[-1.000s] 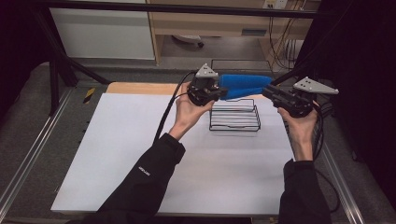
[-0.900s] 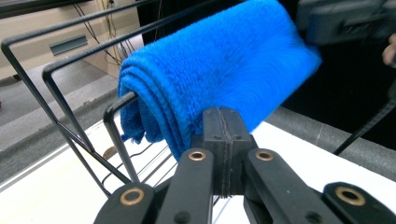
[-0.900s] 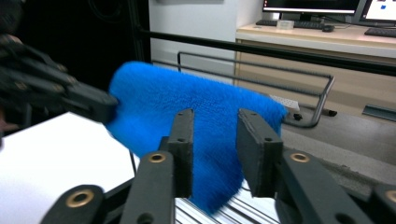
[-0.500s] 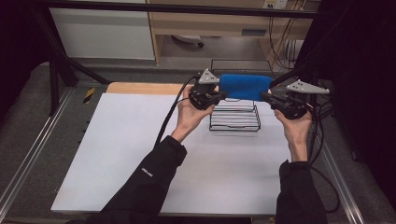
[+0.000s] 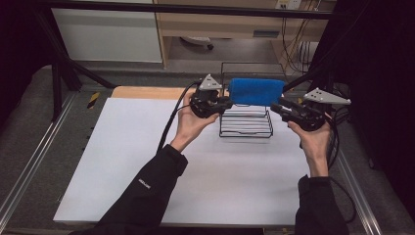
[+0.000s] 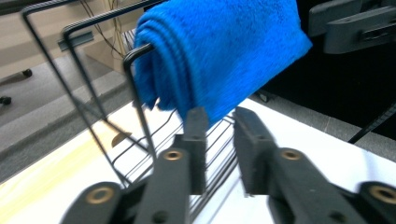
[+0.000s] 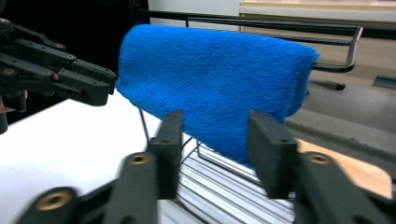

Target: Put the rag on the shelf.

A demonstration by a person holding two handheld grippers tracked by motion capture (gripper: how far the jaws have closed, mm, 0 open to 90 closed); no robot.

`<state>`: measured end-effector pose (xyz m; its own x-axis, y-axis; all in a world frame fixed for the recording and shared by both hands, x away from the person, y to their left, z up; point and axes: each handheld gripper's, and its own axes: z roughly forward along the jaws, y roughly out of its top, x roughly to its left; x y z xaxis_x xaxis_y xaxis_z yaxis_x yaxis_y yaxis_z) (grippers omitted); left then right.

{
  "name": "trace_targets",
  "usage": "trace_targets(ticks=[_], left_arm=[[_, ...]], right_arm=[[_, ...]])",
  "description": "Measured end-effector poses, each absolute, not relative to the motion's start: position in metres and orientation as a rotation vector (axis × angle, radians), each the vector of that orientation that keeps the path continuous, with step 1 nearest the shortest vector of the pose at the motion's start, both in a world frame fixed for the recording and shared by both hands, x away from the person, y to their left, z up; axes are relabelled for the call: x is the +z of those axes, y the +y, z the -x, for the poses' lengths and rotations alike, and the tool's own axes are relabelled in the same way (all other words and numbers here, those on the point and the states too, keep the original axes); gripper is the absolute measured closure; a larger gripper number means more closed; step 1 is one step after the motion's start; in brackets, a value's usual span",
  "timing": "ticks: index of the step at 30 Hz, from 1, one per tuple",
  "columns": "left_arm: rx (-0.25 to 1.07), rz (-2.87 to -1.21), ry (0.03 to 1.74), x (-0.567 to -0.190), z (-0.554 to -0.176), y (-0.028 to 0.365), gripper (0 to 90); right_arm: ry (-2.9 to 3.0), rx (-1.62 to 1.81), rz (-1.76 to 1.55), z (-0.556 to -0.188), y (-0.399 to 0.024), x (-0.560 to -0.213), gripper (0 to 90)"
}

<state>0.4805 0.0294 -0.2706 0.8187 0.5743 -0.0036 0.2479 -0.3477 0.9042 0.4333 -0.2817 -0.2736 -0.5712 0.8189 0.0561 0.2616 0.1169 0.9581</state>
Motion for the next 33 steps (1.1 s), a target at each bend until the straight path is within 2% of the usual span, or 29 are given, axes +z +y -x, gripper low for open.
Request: trace_targets(ticks=[10,16,20,33], left_arm=[[0.37,-1.98,0.703,-0.282,-0.463,0.084,42.6],[0.387,-1.996,0.77,-0.301,-0.449,0.125,27.6],[0.42,-2.002,0.79,-0.315,-0.437,0.153,20.5],[0.439,-1.978,0.866,-0.364,-0.399,0.224,10.2]], right_arm=[[1.964,1.475,-1.09,-0.421,-0.262,-0.279,19.3],[2.009,1.481,-1.074,-0.416,-0.254,-0.287,8.7],[2.028,1.496,-1.065,-0.412,-0.25,-0.297,6.2],[2.12,1.445,-1.116,-0.399,-0.24,-0.348,1.4]])
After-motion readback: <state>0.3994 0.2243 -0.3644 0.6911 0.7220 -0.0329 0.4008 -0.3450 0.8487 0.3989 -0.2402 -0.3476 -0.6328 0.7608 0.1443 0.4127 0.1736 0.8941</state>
